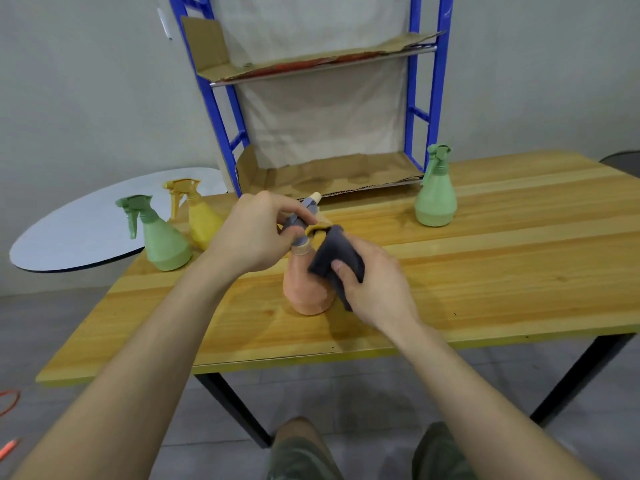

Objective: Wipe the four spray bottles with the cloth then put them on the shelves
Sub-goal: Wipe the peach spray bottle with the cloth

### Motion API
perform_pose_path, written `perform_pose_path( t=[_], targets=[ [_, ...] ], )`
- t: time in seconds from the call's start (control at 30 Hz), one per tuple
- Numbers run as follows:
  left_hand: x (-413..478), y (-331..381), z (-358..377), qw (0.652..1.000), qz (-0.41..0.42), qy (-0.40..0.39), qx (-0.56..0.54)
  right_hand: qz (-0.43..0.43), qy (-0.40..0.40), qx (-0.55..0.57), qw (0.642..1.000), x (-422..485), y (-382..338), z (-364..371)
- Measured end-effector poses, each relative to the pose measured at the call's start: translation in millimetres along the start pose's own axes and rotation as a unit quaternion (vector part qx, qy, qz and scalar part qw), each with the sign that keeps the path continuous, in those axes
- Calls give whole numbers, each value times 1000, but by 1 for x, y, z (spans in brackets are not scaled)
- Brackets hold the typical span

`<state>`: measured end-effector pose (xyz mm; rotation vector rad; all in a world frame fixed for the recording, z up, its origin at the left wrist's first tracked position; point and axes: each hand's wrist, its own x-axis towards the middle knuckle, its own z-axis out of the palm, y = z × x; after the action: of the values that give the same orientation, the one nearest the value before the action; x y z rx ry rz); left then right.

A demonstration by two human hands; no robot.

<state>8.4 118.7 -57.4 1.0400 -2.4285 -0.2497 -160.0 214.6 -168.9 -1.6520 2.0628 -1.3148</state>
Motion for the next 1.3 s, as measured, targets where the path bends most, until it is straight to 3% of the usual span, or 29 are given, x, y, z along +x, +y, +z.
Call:
perform_pose_path(
  t=[0.1,0.2,0.37,0.47,0.63,0.8,0.93,1.03,1.1,1.2,1.3],
  targets=[
    [0,-2,2,1000,12,-15,-20,36,-97,-7,995,-14,7,7],
    [-2,-12,-1,998,39,-31,-48,39,-159,-92,982,-15,21,-7],
    [-5,-15,6,992,42,-43,-110,55,-40,-164,984,-7,40,-31],
    [-1,-14,7,992,77,-50,-82,34,-67,-250,965,-9,63,-32],
    [7,-4,-5,988,120,8,95,19,-63,-216,974,-9,71,-34],
    [3,3,-11,995,64,-61,38,20,-10,-173,985,-13,69,-25],
    [-1,2,-8,994,68,-81,38,-22,60,13,998,-11,38,-12],
    [0,4,-8,994,74,-67,49,-63,-17,98,993,-13,19,8],
    [1,4,-11,994,62,-67,67,-45,-83,46,994,-19,22,16],
    [-1,-3,-18,993,49,-71,86,-34,-148,-118,981,-14,28,3],
    [-4,-5,-22,993,33,-90,74,-39,-137,-209,968,0,18,-12]
  ],
)
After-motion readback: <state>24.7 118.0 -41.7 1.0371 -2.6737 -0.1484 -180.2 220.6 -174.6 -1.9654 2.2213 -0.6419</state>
